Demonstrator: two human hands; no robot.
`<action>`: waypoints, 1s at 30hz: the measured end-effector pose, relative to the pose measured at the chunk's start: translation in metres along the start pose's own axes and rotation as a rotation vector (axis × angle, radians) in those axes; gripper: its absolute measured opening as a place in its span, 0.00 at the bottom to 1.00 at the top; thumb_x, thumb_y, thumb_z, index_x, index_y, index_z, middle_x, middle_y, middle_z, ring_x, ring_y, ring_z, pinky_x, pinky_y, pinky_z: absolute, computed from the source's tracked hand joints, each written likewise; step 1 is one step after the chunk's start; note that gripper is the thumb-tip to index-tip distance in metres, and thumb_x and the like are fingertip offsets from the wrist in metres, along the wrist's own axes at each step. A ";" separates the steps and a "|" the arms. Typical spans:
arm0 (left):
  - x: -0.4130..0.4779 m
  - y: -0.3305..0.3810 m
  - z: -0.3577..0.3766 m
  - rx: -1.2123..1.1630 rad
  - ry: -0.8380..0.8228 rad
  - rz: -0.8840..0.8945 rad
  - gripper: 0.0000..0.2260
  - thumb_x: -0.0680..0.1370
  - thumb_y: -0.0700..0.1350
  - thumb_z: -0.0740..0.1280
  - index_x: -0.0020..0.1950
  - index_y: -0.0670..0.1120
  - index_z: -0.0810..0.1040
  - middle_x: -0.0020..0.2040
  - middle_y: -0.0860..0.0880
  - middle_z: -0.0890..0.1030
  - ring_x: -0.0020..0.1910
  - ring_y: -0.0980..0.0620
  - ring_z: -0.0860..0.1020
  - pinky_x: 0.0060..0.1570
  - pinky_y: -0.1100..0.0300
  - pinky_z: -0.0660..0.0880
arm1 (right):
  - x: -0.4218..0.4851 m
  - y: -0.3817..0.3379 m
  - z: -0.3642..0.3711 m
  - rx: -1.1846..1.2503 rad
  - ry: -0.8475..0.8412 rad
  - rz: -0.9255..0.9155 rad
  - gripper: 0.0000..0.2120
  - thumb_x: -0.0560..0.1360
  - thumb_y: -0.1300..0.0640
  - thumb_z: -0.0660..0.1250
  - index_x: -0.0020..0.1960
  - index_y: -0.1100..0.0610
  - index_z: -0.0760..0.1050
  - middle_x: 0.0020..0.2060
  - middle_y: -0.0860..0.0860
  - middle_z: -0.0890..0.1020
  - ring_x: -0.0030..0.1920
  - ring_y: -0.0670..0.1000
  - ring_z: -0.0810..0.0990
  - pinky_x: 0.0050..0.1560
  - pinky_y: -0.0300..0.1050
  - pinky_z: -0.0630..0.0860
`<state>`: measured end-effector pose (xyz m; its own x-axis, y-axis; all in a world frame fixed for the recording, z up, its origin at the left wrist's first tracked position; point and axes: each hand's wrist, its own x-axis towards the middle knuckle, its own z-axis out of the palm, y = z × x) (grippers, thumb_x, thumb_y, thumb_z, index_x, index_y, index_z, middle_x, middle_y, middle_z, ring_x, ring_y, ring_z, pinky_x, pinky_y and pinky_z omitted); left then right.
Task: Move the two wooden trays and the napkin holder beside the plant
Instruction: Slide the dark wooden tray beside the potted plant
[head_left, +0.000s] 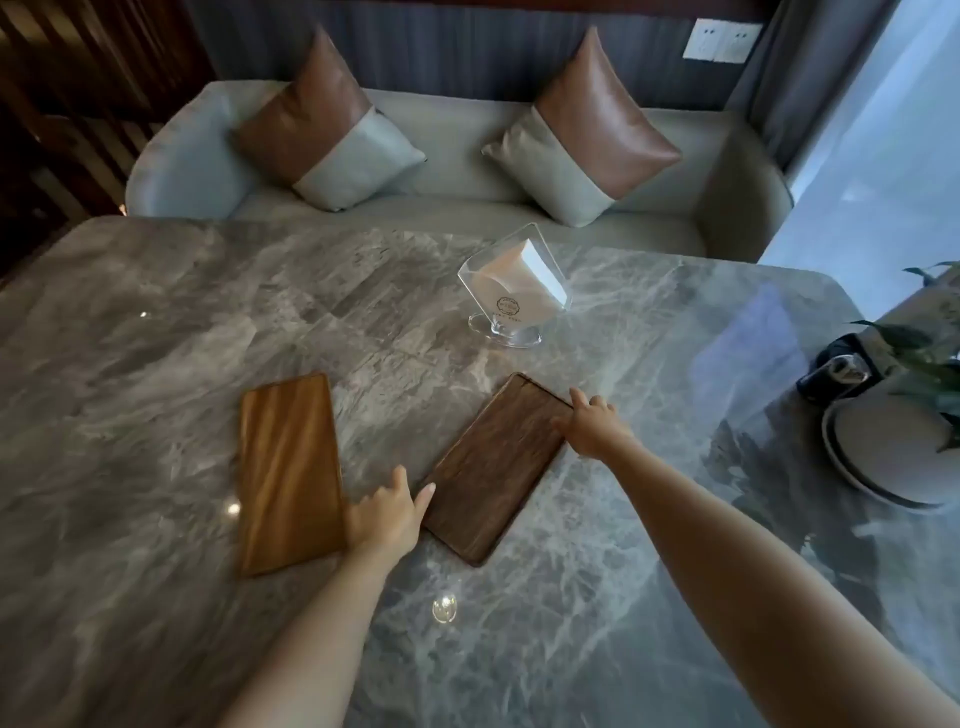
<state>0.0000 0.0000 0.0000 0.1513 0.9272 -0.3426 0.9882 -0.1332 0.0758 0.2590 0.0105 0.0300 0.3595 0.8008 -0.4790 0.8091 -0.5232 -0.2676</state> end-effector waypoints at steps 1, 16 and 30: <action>-0.002 0.003 0.002 -0.010 -0.024 -0.012 0.25 0.79 0.60 0.48 0.68 0.45 0.61 0.57 0.41 0.81 0.53 0.41 0.80 0.45 0.53 0.73 | 0.002 0.001 0.000 0.004 -0.013 0.010 0.27 0.78 0.46 0.54 0.74 0.53 0.51 0.71 0.60 0.61 0.70 0.62 0.60 0.66 0.60 0.65; -0.014 0.026 0.019 -0.028 -0.034 -0.105 0.23 0.79 0.59 0.52 0.62 0.42 0.64 0.58 0.40 0.79 0.55 0.39 0.78 0.45 0.50 0.74 | 0.023 0.013 0.010 -0.005 0.008 -0.081 0.26 0.77 0.49 0.59 0.69 0.61 0.59 0.68 0.59 0.65 0.68 0.61 0.63 0.61 0.57 0.69; 0.000 0.038 0.004 -0.378 -0.148 -0.372 0.25 0.79 0.57 0.54 0.68 0.40 0.62 0.65 0.36 0.72 0.63 0.35 0.72 0.61 0.44 0.70 | 0.011 0.028 0.003 0.282 -0.106 0.054 0.16 0.76 0.54 0.64 0.56 0.66 0.71 0.51 0.60 0.76 0.51 0.58 0.76 0.45 0.45 0.71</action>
<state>0.0380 -0.0065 -0.0006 -0.1781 0.8248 -0.5367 0.9018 0.3550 0.2463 0.2842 0.0038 0.0152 0.3359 0.7422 -0.5799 0.6235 -0.6367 -0.4537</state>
